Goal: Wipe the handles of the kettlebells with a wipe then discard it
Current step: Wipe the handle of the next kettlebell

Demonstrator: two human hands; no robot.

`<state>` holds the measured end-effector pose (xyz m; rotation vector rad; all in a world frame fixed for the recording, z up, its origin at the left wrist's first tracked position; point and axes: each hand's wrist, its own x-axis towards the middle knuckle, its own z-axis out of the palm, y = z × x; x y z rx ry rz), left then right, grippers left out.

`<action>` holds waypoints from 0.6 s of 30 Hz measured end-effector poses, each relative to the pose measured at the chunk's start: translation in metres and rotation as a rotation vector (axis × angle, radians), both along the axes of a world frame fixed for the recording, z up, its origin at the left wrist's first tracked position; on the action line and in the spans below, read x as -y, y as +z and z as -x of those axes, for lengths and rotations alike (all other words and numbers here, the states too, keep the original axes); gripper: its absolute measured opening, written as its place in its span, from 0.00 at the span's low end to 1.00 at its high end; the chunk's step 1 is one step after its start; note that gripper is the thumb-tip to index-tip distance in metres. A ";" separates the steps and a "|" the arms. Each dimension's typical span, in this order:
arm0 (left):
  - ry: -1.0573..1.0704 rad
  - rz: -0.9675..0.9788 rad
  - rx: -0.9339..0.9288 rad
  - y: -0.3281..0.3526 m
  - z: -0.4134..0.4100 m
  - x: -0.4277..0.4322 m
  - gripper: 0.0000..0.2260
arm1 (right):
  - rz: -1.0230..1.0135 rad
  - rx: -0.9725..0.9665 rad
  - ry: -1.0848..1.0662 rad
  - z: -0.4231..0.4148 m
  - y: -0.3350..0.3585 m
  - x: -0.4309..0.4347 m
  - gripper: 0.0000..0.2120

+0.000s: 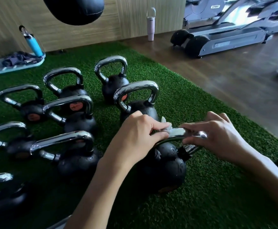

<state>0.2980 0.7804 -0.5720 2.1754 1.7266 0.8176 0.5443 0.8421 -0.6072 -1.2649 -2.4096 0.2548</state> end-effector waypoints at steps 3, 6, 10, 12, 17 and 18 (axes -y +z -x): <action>0.013 -0.055 0.067 -0.009 0.003 0.004 0.15 | -0.026 -0.072 -0.035 -0.010 -0.001 0.002 0.26; 0.116 -0.112 0.193 -0.029 0.009 0.018 0.17 | 0.016 -0.102 -0.058 -0.016 0.000 0.003 0.25; 0.185 -0.221 0.218 -0.043 -0.006 0.023 0.15 | 0.026 -0.123 -0.080 -0.018 0.000 0.005 0.27; 0.194 -0.258 0.235 -0.045 -0.012 0.020 0.15 | 0.018 -0.136 -0.082 -0.017 0.000 0.007 0.27; 0.287 -0.207 0.359 -0.075 -0.003 0.031 0.14 | 0.002 -0.116 -0.066 -0.015 -0.003 0.004 0.26; 0.322 -0.181 0.398 -0.083 -0.003 0.036 0.14 | -0.001 -0.119 -0.057 -0.014 -0.003 0.003 0.25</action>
